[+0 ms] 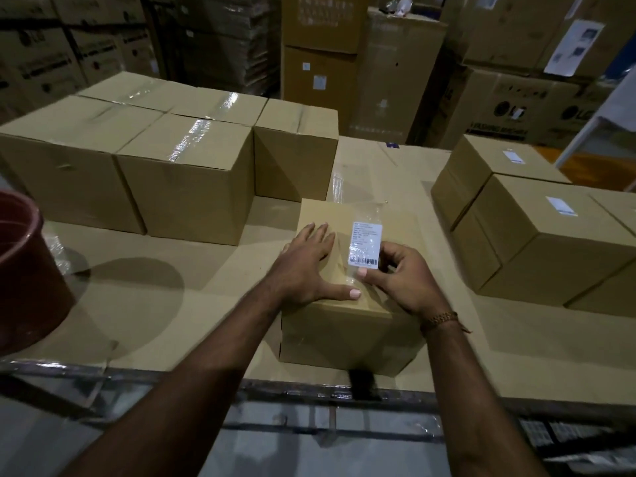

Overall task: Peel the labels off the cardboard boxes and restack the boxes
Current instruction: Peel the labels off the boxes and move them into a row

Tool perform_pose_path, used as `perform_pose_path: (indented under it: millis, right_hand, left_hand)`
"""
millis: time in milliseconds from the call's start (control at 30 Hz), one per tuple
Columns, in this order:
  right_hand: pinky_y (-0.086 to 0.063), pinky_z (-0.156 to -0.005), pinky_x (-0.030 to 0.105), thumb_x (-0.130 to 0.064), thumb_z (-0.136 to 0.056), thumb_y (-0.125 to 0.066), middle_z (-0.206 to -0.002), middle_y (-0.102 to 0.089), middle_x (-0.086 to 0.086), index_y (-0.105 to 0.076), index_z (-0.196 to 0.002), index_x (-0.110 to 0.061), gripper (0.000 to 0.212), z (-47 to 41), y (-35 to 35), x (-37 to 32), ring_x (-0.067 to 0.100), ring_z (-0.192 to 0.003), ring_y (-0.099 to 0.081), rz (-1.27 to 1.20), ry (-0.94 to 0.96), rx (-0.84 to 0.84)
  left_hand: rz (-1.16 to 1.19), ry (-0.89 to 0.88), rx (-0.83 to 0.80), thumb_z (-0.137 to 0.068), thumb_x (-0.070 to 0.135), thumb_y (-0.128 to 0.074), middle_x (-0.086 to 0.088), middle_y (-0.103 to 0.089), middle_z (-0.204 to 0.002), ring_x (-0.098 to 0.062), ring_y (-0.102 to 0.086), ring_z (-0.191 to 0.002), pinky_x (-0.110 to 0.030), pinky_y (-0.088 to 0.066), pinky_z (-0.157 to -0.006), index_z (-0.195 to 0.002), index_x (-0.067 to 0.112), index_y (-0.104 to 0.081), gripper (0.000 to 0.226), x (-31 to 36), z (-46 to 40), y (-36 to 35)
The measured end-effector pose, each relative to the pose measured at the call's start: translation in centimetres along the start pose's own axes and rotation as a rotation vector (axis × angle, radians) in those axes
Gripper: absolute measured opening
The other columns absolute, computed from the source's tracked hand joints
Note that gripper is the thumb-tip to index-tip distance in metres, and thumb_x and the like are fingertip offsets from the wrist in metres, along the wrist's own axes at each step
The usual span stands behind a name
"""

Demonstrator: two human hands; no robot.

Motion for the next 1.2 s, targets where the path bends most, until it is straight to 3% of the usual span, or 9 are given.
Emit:
perform_pose_path:
  millis: [100, 200, 467, 900, 1033, 1200]
  right_hand:
    - [-0.054, -0.088, 0.016, -0.003, -0.086, -0.085, -0.115, -0.08, -0.01, -0.078, -0.122, -0.018, 0.04, 0.06, 0.08, 0.05, 0.003, -0.105, -0.074, -0.024, 0.01, -0.005]
    - [-0.059, -0.095, 0.028, -0.006, -0.086, -0.086, -0.114, -0.08, -0.011, -0.078, -0.119, -0.024, 0.039, 0.04, 0.08, 0.22, 0.01, -0.108, -0.075, -0.036, 0.011, -0.001]
    - [-0.058, -0.102, 0.05, -0.008, -0.085, -0.087, -0.114, -0.081, -0.007, -0.079, -0.12, -0.016, 0.037, -0.35, 0.0, 0.74, 0.02, -0.11, -0.076, -0.055, 0.005, -0.005]
    - [-0.059, -0.102, 0.046, -0.012, -0.086, -0.087, -0.118, -0.079, -0.007, -0.077, -0.124, -0.015, 0.04, -0.3, 0.14, 0.83, 0.014, -0.111, -0.074, -0.061, 0.004, -0.017]
    - [-0.061, -0.097, 0.048, -0.01, -0.092, -0.081, -0.117, -0.08, -0.003, -0.075, -0.127, -0.016, 0.035, -0.28, 0.56, 0.54, 0.024, -0.11, -0.075, -0.145, 0.003, 0.03]
    - [-0.062, -0.094, 0.038, -0.009, -0.093, -0.08, -0.118, -0.079, -0.007, -0.073, -0.123, -0.027, 0.036, -0.07, 0.74, 0.26, 0.019, -0.11, -0.074, -0.183, 0.012, 0.036]
  left_hand:
    - [0.005, 0.0, -0.012, -0.069, 0.088, -0.067, 0.01, 0.01, -0.176, -0.016, 0.013, -0.161, -0.06, -0.014, -0.129, -0.169, 0.028, -0.004, 0.132, 0.22, 0.15, 0.2]
    - [0.028, -0.006, -0.006, -0.068, 0.087, -0.069, 0.01, 0.009, -0.176, -0.014, 0.013, -0.161, -0.059, -0.015, -0.129, -0.168, 0.028, -0.005, 0.133, 0.12, 0.22, 0.2]
    - [0.062, 0.012, -0.013, -0.064, 0.091, -0.068, 0.014, 0.008, -0.175, -0.012, 0.013, -0.161, -0.059, -0.015, -0.129, -0.168, 0.031, -0.005, 0.136, -0.28, -0.06, -0.04]
    - [0.103, 0.02, -0.013, -0.067, 0.083, -0.076, 0.016, 0.005, -0.175, -0.01, 0.012, -0.16, -0.053, -0.01, -0.131, -0.168, 0.031, -0.008, 0.133, -0.2, 0.0, 0.09]
    - [0.114, 0.023, -0.027, -0.065, 0.084, -0.075, 0.016, 0.005, -0.175, -0.01, 0.013, -0.16, -0.054, -0.01, -0.131, -0.169, 0.029, -0.009, 0.135, -0.12, 0.1, 0.25]
    - [0.117, 0.032, -0.025, -0.061, 0.088, -0.072, 0.015, 0.005, -0.176, -0.011, 0.012, -0.161, -0.055, -0.011, -0.131, -0.168, 0.028, -0.008, 0.139, 0.14, 0.21, 0.36]
Point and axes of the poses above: each hand's wrist, its own z-axis away from the middle knuckle, its own y-axis out of the back of the hand, x = y × z, the point moved 2 cm from there along -z, towards the middle knuckle
